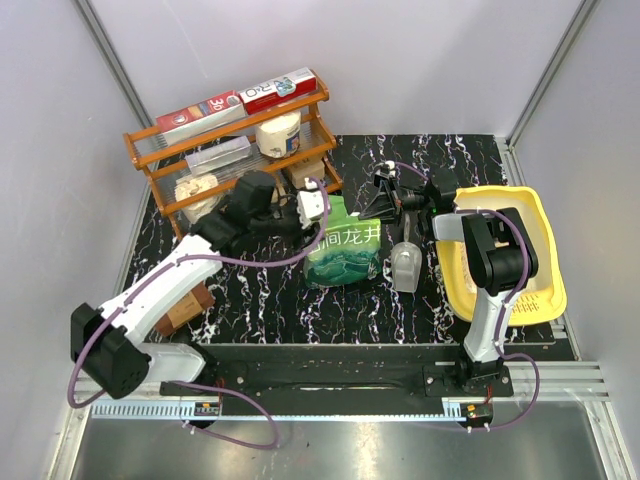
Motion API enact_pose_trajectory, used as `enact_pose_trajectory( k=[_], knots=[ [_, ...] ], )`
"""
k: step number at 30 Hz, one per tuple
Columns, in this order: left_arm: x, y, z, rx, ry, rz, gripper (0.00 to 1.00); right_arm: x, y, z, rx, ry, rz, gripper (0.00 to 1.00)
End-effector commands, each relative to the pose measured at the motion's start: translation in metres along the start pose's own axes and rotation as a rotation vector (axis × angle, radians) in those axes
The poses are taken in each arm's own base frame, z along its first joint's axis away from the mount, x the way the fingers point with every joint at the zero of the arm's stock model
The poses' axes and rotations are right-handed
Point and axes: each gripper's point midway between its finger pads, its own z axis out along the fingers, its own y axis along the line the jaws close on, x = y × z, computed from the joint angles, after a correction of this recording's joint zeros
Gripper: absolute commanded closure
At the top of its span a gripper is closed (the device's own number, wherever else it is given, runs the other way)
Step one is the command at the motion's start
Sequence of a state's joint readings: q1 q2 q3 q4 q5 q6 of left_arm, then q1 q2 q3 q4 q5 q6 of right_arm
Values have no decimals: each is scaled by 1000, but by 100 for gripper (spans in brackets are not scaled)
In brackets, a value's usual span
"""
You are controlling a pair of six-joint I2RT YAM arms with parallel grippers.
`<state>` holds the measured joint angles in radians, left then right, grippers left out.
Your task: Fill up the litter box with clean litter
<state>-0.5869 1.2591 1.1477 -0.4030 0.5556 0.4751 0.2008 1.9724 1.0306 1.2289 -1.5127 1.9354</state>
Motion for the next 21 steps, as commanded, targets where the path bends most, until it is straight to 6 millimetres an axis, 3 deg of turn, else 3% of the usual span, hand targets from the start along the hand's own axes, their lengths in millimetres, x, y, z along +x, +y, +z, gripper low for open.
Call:
enact_pose_trajectory(
  k=[1,10,16,18,20,21],
  knots=[
    [-18,35,13,-137,-6,267,48,15,21,-2,19,47,-58,100],
    [1,22,41,-27,46,294,51,14,22,-3,19,44,-55,100],
    [11,13,42,24,82,297,64,13,19,-4,19,41,-42,100],
    [12,14,42,17,94,295,67,11,21,-6,17,33,-77,84],
    [13,15,42,13,106,279,72,10,32,-10,14,21,-162,77],
    [13,16,42,7,112,259,79,10,38,-15,13,9,-228,74]
  ],
)
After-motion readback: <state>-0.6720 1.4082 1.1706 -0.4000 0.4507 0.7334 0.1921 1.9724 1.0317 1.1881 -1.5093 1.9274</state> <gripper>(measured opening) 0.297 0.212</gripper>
